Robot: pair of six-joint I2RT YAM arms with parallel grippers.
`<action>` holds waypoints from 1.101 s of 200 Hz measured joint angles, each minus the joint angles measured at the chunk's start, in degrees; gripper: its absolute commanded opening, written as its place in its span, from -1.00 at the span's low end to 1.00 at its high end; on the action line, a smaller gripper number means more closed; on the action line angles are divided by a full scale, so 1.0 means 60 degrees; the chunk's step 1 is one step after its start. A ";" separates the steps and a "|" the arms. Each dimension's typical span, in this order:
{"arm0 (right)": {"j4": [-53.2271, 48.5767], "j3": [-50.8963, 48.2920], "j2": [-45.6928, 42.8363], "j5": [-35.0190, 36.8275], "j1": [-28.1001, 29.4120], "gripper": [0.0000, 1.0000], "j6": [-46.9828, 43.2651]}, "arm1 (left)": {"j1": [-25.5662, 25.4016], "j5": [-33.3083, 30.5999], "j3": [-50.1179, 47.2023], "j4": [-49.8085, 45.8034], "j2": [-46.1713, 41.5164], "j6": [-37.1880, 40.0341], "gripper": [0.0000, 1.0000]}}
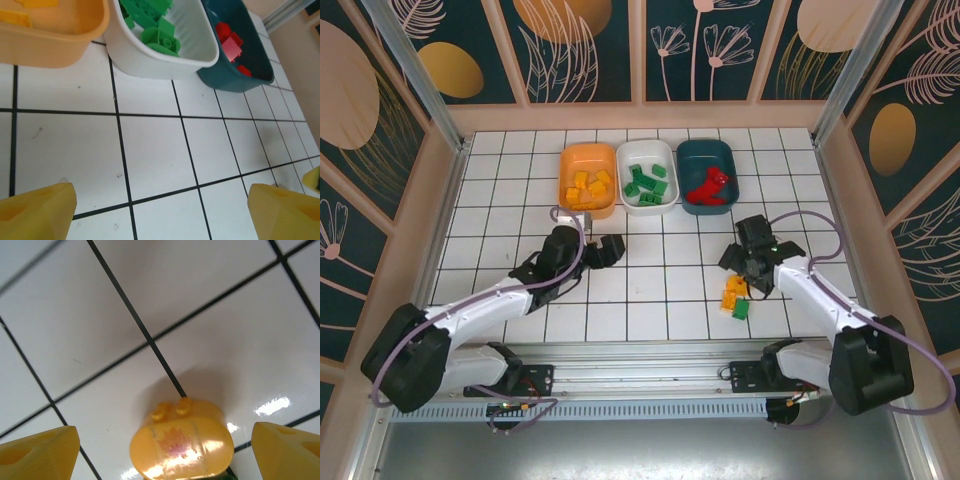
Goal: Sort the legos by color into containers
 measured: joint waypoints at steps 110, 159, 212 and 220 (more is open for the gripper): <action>-0.0011 -0.0117 0.0954 -0.0368 0.0364 0.76 -0.0208 | 0.0000 -0.0321 0.0004 0.0015 -0.0328 0.0007 0.78; 0.0357 -0.0178 0.1388 -0.0474 0.0364 0.56 -0.0488 | 0.0000 -0.0335 0.0000 0.0007 -0.0306 0.0004 0.78; 0.0903 -0.0222 0.1526 -0.0550 0.0364 0.25 -0.0736 | 0.0000 -0.0444 0.0000 -0.0120 -0.0459 0.0004 0.78; 0.0954 -0.0233 0.1526 -0.0554 0.0364 0.24 -0.0783 | 0.0000 -0.0492 0.0000 -0.0178 -0.0499 0.0004 0.78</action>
